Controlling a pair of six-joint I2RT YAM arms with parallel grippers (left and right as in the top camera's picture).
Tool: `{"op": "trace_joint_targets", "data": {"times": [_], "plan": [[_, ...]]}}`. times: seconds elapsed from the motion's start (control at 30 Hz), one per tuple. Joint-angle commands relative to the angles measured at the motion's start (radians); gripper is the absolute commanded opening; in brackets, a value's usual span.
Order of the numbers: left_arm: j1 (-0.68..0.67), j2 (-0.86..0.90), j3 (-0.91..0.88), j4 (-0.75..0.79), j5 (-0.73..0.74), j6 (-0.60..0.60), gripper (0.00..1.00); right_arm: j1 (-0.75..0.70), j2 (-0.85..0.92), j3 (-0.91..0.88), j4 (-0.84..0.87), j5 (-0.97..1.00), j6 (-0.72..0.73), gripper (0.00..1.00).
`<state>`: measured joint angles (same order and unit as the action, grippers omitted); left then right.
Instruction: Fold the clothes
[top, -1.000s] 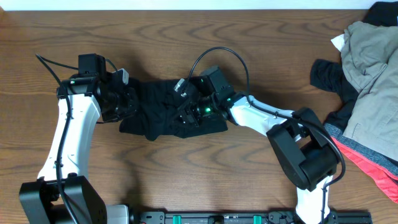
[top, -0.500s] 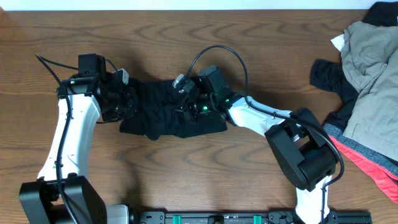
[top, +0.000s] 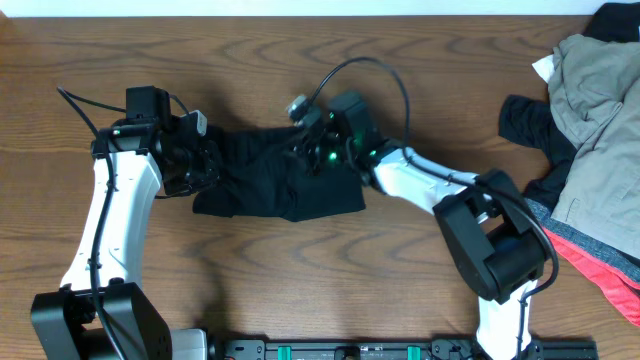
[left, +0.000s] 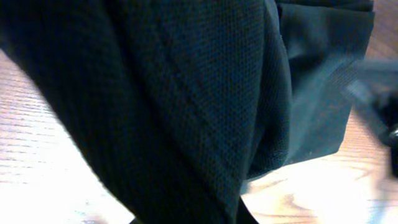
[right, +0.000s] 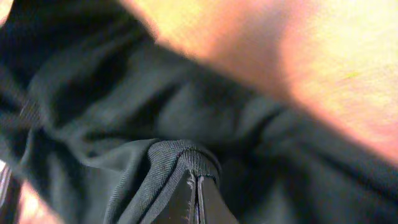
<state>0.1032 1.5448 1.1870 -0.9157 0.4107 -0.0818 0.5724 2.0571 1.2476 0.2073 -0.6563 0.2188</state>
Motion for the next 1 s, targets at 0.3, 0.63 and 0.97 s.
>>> {"op": "trace_joint_targets", "data": {"times": [0.3, 0.63, 0.97], "plan": [[0.002, -0.013, 0.025, 0.000, -0.008, -0.005, 0.06, -0.055, 0.007, 0.035, -0.094, 0.133, 0.035, 0.47], [0.002, -0.013, 0.025, -0.004, -0.008, -0.005, 0.06, -0.076, 0.005, 0.035, -0.168, 0.069, 0.027, 0.46], [0.002, -0.019, 0.026, 0.011, -0.009, -0.005, 0.06, -0.196, 0.006, 0.035, -0.510, 0.261, -0.003, 0.32]]}}
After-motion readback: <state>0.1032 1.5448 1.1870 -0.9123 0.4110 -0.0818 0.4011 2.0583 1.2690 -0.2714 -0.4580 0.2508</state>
